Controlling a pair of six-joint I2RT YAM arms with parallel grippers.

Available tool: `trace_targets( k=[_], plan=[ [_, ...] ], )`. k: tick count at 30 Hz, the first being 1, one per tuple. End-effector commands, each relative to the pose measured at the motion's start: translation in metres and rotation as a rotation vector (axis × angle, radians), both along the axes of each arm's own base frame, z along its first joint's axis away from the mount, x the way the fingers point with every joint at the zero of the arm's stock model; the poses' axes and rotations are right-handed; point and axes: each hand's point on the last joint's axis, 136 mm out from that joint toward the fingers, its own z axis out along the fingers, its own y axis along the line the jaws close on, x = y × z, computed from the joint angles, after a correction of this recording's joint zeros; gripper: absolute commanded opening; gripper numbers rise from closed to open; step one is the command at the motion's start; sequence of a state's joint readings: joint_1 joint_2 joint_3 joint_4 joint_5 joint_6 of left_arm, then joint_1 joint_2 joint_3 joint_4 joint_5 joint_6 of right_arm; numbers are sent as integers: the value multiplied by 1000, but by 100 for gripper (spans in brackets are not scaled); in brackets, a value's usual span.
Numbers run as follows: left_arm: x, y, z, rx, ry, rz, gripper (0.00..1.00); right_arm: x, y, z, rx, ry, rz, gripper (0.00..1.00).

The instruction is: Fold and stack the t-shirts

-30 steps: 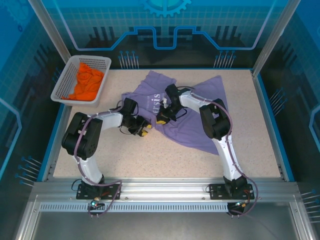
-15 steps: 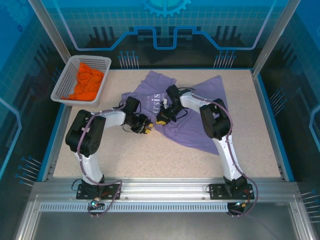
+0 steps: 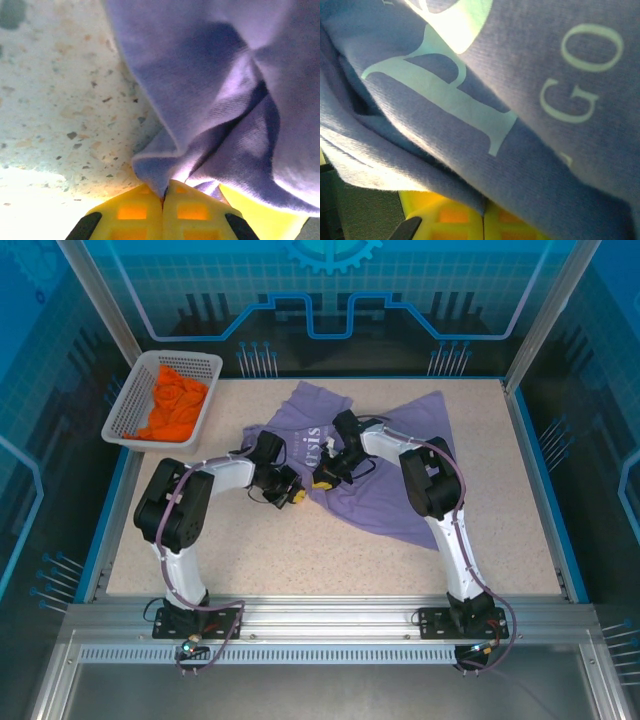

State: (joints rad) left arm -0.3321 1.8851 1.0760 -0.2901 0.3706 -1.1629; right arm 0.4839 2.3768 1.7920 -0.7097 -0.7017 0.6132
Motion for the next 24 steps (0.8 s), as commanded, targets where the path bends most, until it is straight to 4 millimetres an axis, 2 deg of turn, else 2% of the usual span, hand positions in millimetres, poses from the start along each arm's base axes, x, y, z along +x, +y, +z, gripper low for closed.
trace_targets(
  k=[1,5,7,11,15,17,19,22,24],
  plan=[
    [-2,24,10,151,-48,-57,0,-5,-15,-7,-80,18,-21,14],
    [-25,31,28,175,-58,-171,0,-2,-16,0,-87,-7,-35,42],
    [-42,34,36,181,-56,-243,0,2,-16,18,-78,-52,-50,57],
    [-77,41,46,178,-30,-354,0,1,-21,47,-72,-98,-74,66],
    [-110,48,54,160,-7,-403,0,-6,-47,75,-108,-141,-135,70],
    [-125,54,56,161,18,-410,0,-14,-75,80,-184,-156,-197,73],
    [-139,62,61,167,43,-411,0,-29,-120,83,-306,-159,-298,74],
    [-152,71,69,176,53,-398,0,-69,-193,74,-492,-86,-453,72],
    [-158,79,73,194,68,-393,0,-103,-238,67,-589,-31,-558,71]
  ],
)
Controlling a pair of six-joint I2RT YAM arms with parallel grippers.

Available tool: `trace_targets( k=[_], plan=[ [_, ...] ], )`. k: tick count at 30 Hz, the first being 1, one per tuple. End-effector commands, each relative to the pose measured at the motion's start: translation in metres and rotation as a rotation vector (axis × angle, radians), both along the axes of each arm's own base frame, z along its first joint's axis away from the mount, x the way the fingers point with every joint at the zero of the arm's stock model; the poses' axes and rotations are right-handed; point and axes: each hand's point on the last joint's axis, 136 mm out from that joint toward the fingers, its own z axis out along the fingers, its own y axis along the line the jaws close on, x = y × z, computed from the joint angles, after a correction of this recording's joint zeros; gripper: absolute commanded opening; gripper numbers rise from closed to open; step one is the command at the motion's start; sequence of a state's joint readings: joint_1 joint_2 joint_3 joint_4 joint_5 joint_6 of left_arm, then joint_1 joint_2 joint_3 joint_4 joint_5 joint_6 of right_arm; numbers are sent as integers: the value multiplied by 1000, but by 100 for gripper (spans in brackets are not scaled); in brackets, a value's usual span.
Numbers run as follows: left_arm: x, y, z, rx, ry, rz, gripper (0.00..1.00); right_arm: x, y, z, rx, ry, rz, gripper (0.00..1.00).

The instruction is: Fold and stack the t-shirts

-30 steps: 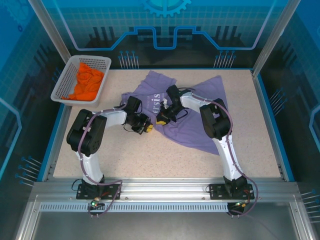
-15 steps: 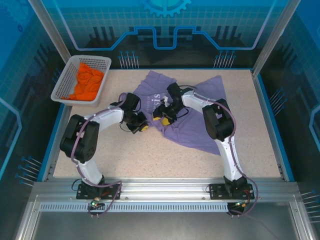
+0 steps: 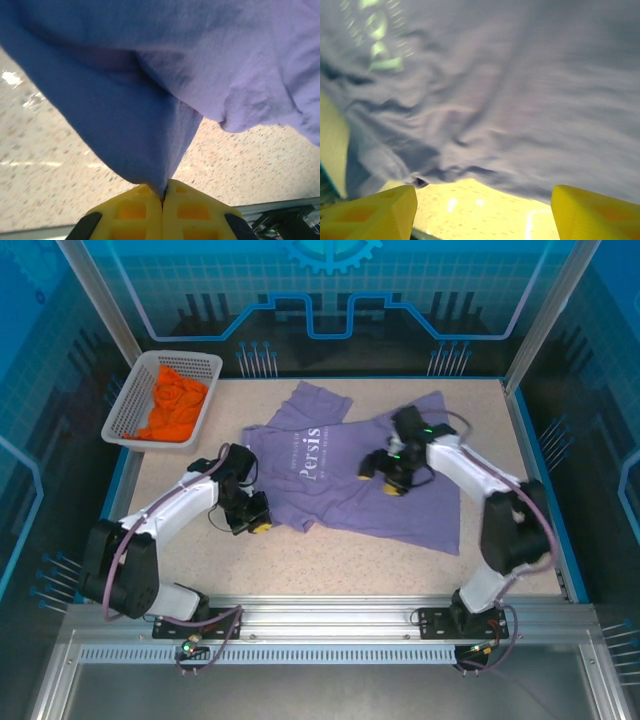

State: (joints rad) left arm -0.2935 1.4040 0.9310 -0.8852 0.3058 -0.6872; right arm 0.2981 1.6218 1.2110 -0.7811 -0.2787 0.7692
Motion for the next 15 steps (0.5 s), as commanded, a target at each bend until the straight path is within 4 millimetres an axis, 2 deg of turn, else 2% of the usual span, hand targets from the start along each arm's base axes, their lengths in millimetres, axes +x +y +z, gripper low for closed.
trace_targets(
  k=[1,4,9,11,15],
  plan=[
    [-28,15,6,32,61,-16,0,-61,-85,-24,-225,151,-242,70],
    [-31,28,7,64,48,14,0,-101,-127,-30,-267,169,-402,68],
    [-34,47,6,138,25,47,0,-142,-168,-37,-303,159,-640,57],
    [-32,52,7,164,11,55,0,-149,-176,-43,-302,177,-689,54],
    [-31,53,9,169,-2,51,0,-146,-181,-58,-287,215,-681,50]
  ],
)
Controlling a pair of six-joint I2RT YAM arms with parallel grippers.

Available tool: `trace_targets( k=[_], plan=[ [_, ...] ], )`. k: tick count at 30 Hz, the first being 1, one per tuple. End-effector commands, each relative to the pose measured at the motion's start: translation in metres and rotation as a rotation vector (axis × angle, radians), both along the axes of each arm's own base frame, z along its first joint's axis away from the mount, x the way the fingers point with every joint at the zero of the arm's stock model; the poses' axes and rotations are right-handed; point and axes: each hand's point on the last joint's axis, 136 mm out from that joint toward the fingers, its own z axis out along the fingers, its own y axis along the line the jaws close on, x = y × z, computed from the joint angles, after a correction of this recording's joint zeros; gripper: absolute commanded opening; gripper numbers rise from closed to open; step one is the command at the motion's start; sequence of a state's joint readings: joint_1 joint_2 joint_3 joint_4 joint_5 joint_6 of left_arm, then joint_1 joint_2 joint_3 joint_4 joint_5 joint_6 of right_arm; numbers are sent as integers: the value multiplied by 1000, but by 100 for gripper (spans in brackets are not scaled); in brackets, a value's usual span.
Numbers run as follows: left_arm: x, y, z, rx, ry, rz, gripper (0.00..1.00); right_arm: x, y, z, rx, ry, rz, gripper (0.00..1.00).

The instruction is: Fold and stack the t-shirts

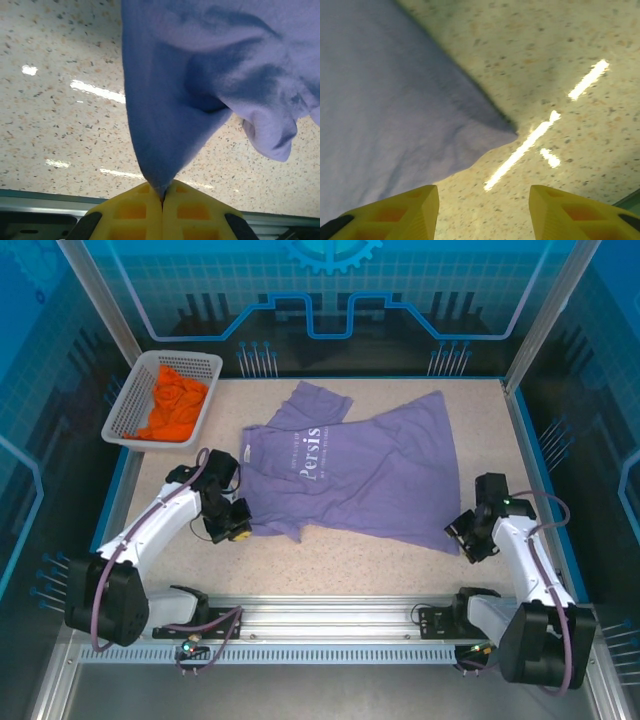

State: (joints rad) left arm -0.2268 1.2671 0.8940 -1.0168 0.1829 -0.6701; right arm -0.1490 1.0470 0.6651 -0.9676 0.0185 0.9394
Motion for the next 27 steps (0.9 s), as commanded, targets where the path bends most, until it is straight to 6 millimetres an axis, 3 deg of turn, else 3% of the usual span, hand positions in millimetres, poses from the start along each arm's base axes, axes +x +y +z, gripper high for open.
trace_targets(
  k=[1,12,22,27],
  plan=[
    [-8,11,0,47,7,-12,0,0,-6,-13,1,45,-3,49],
    [-17,16,1,64,10,-4,0,-6,-7,-40,49,97,-90,38],
    [-23,19,0,71,13,14,0,2,-7,-55,79,110,-78,33],
    [-25,24,4,97,8,21,0,5,-9,-61,86,124,-62,19]
  ],
)
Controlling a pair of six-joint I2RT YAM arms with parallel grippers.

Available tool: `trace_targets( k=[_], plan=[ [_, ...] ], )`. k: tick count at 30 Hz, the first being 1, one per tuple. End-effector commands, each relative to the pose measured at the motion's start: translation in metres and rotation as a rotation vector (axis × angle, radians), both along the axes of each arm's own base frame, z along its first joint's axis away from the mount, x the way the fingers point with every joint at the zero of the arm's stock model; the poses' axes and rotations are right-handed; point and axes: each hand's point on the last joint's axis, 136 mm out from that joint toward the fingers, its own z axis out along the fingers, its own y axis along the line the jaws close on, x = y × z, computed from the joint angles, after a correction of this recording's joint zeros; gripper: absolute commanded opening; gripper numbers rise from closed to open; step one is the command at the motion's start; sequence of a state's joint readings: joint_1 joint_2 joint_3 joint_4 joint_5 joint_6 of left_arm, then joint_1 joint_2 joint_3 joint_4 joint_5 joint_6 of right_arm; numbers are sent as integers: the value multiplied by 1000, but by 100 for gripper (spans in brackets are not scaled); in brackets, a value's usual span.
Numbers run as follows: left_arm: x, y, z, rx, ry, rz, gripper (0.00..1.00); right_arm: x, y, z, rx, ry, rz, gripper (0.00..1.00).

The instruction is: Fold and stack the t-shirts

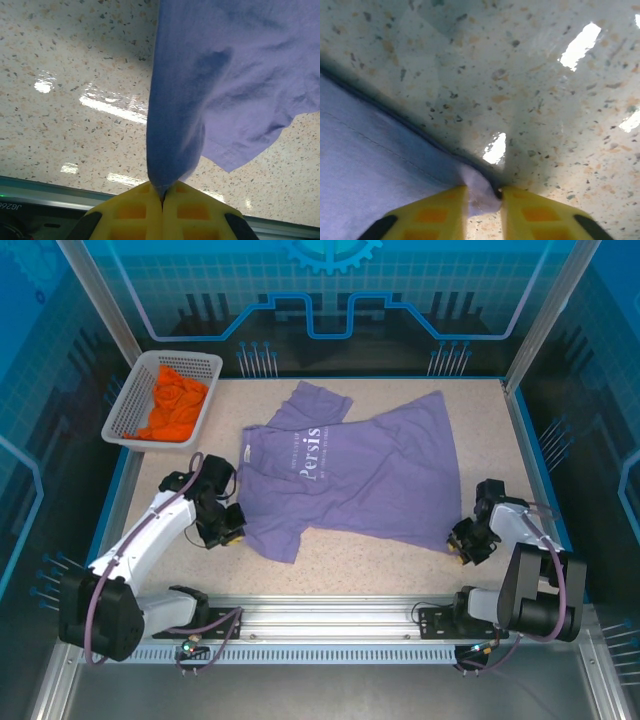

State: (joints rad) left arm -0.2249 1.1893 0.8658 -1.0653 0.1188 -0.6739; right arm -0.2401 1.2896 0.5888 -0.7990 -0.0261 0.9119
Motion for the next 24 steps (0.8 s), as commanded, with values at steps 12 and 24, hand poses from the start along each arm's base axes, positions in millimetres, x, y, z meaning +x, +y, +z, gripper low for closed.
trace_targets(
  k=[12,24],
  plan=[
    [-44,9,0,16,121,39,0,18,-16,16,-59,-44,69,0],
    [-101,-6,-6,-79,290,101,0,4,-15,49,-146,-19,197,0]
  ],
)
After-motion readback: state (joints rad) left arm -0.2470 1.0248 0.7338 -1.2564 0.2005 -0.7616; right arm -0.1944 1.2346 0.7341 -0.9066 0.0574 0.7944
